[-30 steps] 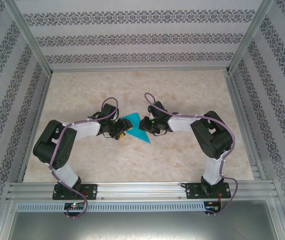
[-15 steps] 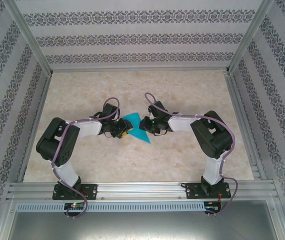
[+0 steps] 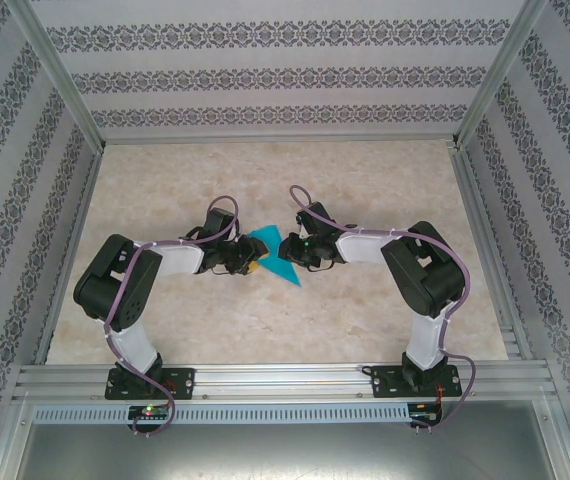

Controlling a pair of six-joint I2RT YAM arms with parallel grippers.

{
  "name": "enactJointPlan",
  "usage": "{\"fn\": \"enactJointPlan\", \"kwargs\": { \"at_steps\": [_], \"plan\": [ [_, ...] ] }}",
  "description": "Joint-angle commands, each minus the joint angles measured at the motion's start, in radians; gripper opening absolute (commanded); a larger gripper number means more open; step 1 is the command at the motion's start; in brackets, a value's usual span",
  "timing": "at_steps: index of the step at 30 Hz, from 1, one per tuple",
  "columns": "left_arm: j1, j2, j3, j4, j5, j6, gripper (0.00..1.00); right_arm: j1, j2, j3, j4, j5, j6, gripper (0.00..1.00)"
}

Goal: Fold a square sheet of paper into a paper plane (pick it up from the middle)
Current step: Fold the wing for the fifth time at the center of the table.

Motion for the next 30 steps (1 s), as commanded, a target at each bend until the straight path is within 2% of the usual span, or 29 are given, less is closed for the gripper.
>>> {"fn": "enactJointPlan", "kwargs": {
  "at_steps": [1,4,9,12,17,21,24,30],
  "plan": [
    [-0.01,-0.004,-0.005,0.058,0.013,-0.014,0.36,-0.01,0.02,-0.03,-0.038,0.004,-0.009,0.27],
    [-0.012,-0.008,-0.005,0.049,0.009,-0.007,0.3,-0.011,0.004,-0.047,0.003,-0.014,-0.032,0.31],
    [-0.01,-0.019,0.004,0.015,0.006,0.013,0.1,-0.012,-0.036,-0.025,0.005,-0.033,-0.133,0.36],
    [-0.011,-0.025,0.014,-0.004,0.004,0.018,0.04,-0.012,-0.086,-0.024,0.006,-0.035,-0.183,0.39],
    [-0.012,-0.032,0.036,-0.047,0.007,0.027,0.01,-0.008,-0.192,-0.096,0.054,0.013,-0.276,0.56],
    [-0.012,-0.046,0.045,-0.07,0.007,0.021,0.01,0.018,-0.271,-0.167,0.071,0.123,-0.409,0.68],
    [-0.01,-0.053,0.054,-0.083,0.006,0.014,0.02,0.07,-0.31,-0.203,0.073,0.252,-0.539,0.7],
    [-0.012,-0.056,0.083,-0.123,0.009,0.0,0.02,0.204,-0.304,-0.223,0.126,0.425,-0.752,0.69]
  ]
}}
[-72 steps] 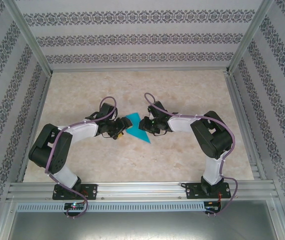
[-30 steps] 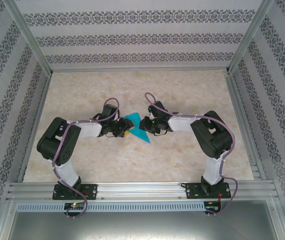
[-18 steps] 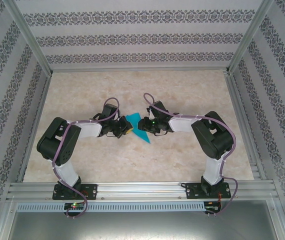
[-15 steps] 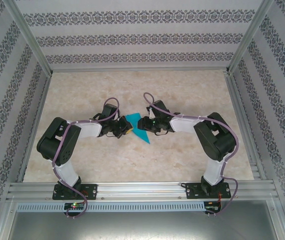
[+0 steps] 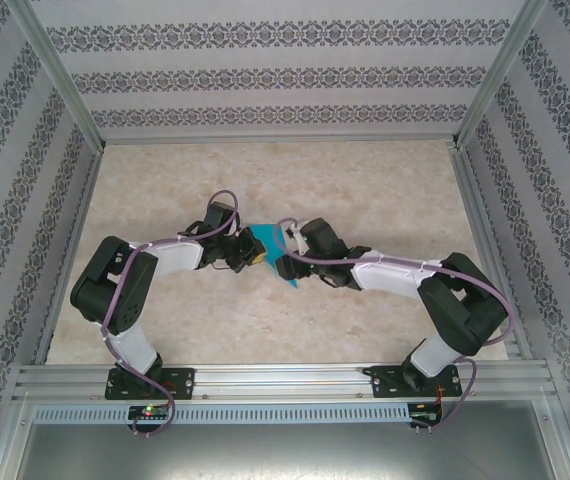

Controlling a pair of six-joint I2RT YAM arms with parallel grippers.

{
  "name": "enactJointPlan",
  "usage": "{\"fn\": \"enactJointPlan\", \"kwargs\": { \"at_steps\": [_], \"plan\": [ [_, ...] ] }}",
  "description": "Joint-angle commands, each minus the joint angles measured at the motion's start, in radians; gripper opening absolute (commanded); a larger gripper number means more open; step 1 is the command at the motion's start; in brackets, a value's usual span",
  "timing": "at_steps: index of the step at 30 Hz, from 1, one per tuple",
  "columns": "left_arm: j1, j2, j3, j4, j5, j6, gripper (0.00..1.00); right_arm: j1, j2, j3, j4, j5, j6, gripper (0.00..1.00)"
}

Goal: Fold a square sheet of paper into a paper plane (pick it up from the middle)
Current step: Fold the wing for the fifth time at the center of the table.

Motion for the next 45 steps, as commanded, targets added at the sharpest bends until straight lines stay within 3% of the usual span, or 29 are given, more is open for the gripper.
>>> {"fn": "enactJointPlan", "kwargs": {
  "at_steps": [1,6,18,32,38,45],
  "plan": [
    [-0.013,-0.031,0.032,-0.053,0.008,-0.005,0.02,0.07,0.002,-0.009,0.083,0.154,-0.187,0.68],
    [-0.012,-0.033,0.04,-0.062,0.007,-0.013,0.02,0.142,0.076,0.011,0.155,0.25,-0.252,0.64],
    [-0.013,-0.038,0.046,-0.079,0.002,-0.017,0.02,0.161,0.216,0.016,0.313,0.337,-0.324,0.51],
    [-0.014,-0.05,0.058,-0.104,-0.001,-0.01,0.03,0.164,0.242,0.016,0.342,0.323,-0.414,0.28],
    [0.011,-0.075,0.073,-0.156,-0.018,0.022,0.14,0.16,0.222,0.004,0.341,0.297,-0.41,0.16],
    [0.097,-0.162,0.078,-0.218,-0.032,0.077,0.31,0.149,0.208,-0.006,0.332,0.196,-0.349,0.09]
  ]
}}
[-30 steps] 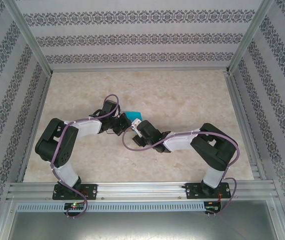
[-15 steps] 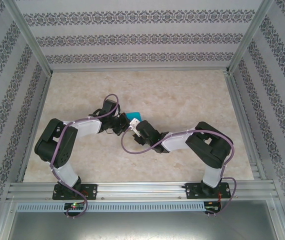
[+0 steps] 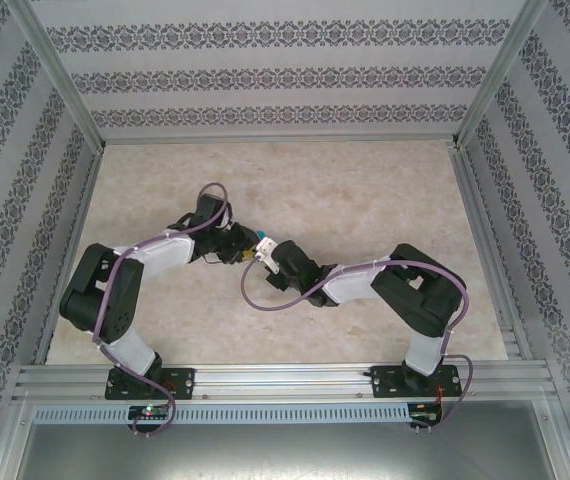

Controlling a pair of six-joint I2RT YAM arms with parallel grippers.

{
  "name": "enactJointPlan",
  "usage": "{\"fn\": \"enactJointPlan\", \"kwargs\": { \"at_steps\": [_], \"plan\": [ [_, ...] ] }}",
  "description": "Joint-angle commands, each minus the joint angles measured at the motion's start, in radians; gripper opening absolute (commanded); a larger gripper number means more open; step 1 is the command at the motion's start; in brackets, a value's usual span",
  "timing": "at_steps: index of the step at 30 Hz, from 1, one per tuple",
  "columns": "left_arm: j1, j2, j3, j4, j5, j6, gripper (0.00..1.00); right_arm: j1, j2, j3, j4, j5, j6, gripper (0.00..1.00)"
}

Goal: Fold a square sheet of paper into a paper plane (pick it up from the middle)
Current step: Fold the wing for the fifth time at the center of the table.

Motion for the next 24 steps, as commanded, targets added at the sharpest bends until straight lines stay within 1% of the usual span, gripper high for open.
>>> {"fn": "enactJointPlan", "kwargs": {
  "at_steps": [1,4,9,14,20,24],
  "plan": [
    [0.046,-0.091,0.04,-0.082,-0.027,0.066,0.35,-0.008,-0.02,-0.01,-0.009,-0.086,0.053,0.09],
    [0.06,-0.131,0.041,-0.134,-0.067,0.102,0.41,-0.019,-0.015,-0.006,-0.008,-0.133,0.092,0.09],
    [0.071,-0.165,-0.03,-0.1,-0.08,0.09,0.43,-0.047,0.005,0.0,0.0,-0.217,0.166,0.1],
    [0.072,-0.185,-0.114,-0.01,-0.064,0.07,0.43,-0.09,0.013,-0.003,0.013,-0.314,0.255,0.13],
    [0.067,-0.186,-0.225,0.185,-0.009,0.04,0.4,-0.128,0.033,0.02,-0.001,-0.424,0.338,0.17],
    [0.061,-0.157,-0.259,0.285,0.023,0.052,0.38,-0.152,0.057,0.031,0.002,-0.479,0.382,0.2]
  ]
}}
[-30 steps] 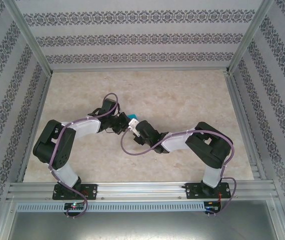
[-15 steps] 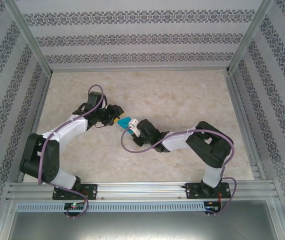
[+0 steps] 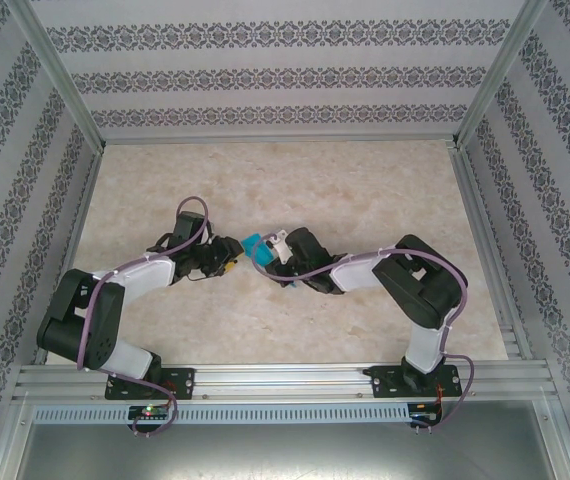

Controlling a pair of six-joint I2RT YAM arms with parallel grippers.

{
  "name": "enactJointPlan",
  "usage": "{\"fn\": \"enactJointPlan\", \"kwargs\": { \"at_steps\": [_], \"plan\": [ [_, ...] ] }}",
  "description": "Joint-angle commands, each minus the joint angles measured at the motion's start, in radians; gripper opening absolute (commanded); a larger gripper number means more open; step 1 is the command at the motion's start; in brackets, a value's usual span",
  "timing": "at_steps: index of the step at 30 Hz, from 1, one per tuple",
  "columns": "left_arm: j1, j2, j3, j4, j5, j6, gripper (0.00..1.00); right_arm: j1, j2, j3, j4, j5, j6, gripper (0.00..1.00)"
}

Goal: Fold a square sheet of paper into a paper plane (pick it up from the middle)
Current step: Fold the wing for the fifth time at the center of the table.

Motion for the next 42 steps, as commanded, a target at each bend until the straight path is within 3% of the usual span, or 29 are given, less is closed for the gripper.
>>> {"fn": "enactJointPlan", "kwargs": {
  "at_steps": [1,11,25,42],
  "plan": [
    [0.002,0.021,-0.005,0.155,0.044,-0.001,0.38,-0.021,0.026,0.023,0.009,-0.091,0.071,0.21],
    [-0.008,0.097,0.011,0.227,0.092,0.02,0.33,-0.044,0.065,0.045,0.026,-0.187,0.2,0.2],
    [-0.012,0.164,0.014,0.308,0.121,0.007,0.28,-0.062,0.091,0.085,-0.022,-0.242,0.252,0.27],
    [-0.012,0.236,0.081,0.216,0.095,0.019,0.24,-0.072,0.071,0.118,-0.062,-0.297,0.248,0.29]
  ]
}}
